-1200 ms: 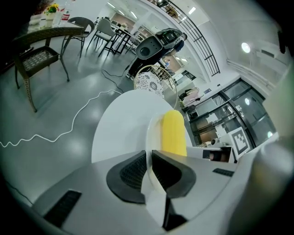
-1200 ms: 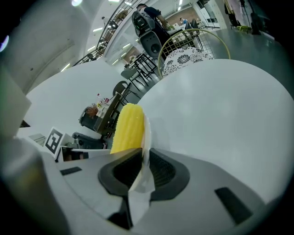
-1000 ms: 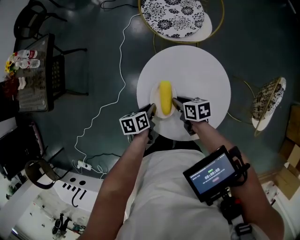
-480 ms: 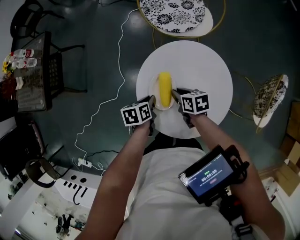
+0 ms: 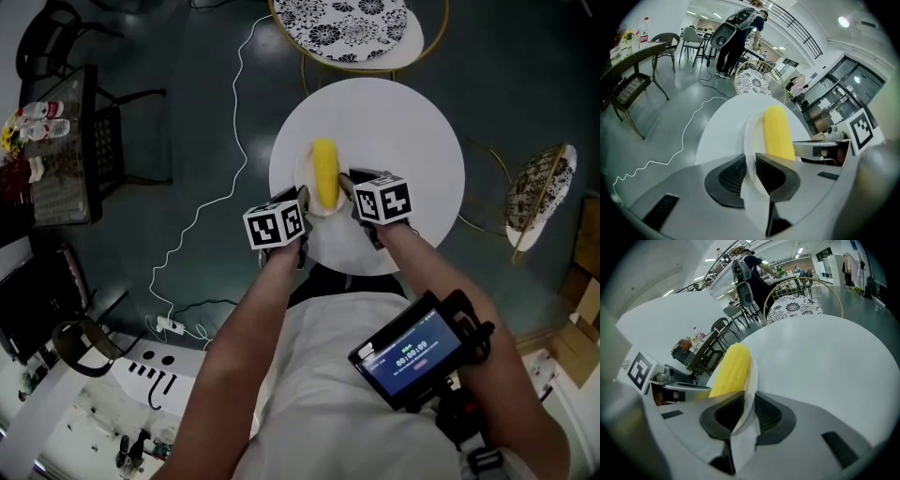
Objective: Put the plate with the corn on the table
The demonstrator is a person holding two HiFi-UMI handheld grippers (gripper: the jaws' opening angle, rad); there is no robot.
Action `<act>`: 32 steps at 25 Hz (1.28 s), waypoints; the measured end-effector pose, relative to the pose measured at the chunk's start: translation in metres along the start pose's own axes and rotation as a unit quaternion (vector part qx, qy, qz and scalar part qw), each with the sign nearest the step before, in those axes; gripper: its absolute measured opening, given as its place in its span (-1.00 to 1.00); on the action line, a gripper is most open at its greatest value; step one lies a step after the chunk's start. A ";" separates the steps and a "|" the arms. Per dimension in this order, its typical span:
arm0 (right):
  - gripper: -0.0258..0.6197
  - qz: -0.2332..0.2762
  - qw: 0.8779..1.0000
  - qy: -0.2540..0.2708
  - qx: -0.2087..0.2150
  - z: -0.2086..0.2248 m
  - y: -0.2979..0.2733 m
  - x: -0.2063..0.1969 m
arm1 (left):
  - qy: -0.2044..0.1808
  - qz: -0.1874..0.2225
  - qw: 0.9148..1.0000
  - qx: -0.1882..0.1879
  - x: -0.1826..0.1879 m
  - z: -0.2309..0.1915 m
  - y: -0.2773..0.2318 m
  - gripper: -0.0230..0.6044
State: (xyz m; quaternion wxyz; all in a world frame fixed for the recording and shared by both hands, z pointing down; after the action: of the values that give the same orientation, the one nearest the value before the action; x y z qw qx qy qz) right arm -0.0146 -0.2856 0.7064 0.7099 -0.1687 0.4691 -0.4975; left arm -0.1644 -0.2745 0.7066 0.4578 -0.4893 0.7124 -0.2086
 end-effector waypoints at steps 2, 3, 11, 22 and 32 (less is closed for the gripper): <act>-0.77 0.000 1.000 0.007 -0.005 0.000 0.000 -0.001 | -0.018 -0.004 1.000 0.003 -0.001 0.001 0.000 -0.77; -0.76 0.000 1.000 0.012 -0.007 0.001 0.000 -0.002 | -0.026 -0.006 1.000 0.005 -0.001 0.001 0.000 -0.76; -0.70 -0.002 0.998 0.061 -0.020 -0.001 0.001 -0.003 | -0.041 0.000 0.999 0.010 -0.003 0.004 0.000 -0.74; -0.69 0.074 0.997 0.003 -0.010 0.002 0.014 0.004 | -0.049 0.080 0.996 0.004 0.011 -0.003 0.018 -0.71; -0.70 0.096 0.995 -0.003 -0.013 -0.004 0.036 0.000 | -0.055 0.128 0.990 0.003 0.005 -0.001 0.047 -0.71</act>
State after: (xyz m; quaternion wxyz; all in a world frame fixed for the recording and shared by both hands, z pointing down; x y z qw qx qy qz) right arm 0.0023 -0.2686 0.6788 0.7537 -0.1337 0.4868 -0.4207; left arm -0.1898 -0.2591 0.6697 0.5202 -0.4039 0.7423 -0.1235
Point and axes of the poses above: the fingertips, and each gripper's own axes: y backward along the fingers, z to its right, x out of its top, the point moved 5 cm from there along y, backward along the fingers, and after that the axes turned 9 degrees about z, right-handed, at the moved point
